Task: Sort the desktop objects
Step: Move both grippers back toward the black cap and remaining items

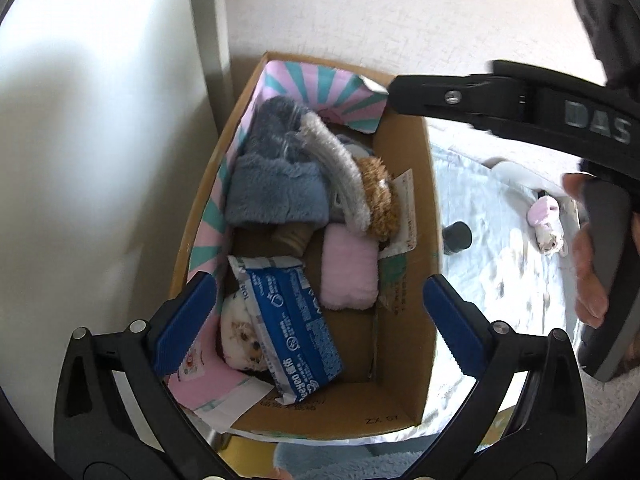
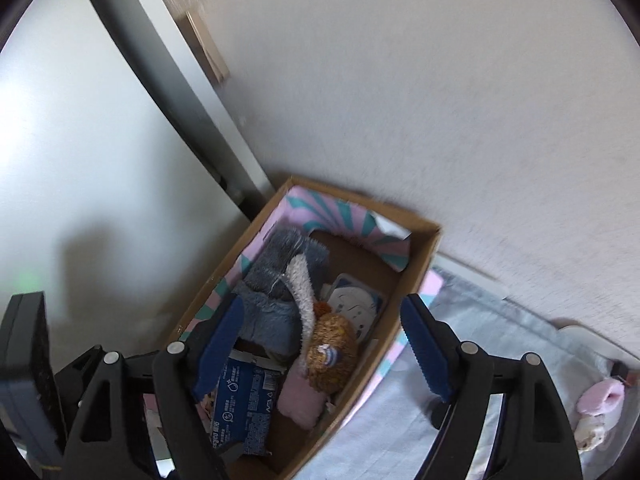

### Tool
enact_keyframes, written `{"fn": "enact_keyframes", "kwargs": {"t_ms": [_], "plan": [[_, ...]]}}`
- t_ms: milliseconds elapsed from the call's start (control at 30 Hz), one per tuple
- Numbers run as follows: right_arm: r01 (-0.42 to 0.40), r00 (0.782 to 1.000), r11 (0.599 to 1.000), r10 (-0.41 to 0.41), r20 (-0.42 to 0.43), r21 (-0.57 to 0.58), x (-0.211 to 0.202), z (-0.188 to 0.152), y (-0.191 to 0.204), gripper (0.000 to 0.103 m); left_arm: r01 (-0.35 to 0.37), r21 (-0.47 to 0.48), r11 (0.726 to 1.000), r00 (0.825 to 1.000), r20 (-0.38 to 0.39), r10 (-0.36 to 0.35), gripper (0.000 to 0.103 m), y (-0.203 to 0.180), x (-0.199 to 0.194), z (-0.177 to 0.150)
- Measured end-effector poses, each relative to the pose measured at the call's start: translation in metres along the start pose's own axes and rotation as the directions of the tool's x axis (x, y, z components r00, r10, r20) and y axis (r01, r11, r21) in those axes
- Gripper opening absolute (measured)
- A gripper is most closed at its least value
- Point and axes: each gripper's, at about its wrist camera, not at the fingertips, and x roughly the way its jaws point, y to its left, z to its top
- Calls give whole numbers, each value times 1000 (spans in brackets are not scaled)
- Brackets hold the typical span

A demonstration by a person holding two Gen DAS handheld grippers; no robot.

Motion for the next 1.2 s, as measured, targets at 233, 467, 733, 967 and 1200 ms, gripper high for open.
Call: {"fn": "enact_keyframes", "kwargs": {"t_ms": [233,467,733,967,1200], "plan": [[39,992,999,-43,122,36,-56,-16,-25,77,2,73,997,998,61,-6,103,-32,-18,6],[86,982,985,-109,152,149,-99,-48,-68,77,8,119,993,998,53,-15,103,-60,-18,9],[208,957,947,-249,149,246,-140,-91,-116,77,31,189,982,996,79,-47,103,-98,-22,11],[390,849,864,-471,238,317,-182,-121,-140,77,86,236,968,990,86,-109,103,-127,-21,9],[517,764,797,-594,251,313,-206,-145,-157,77,76,240,968,986,129,-109,103,-145,-21,4]]}}
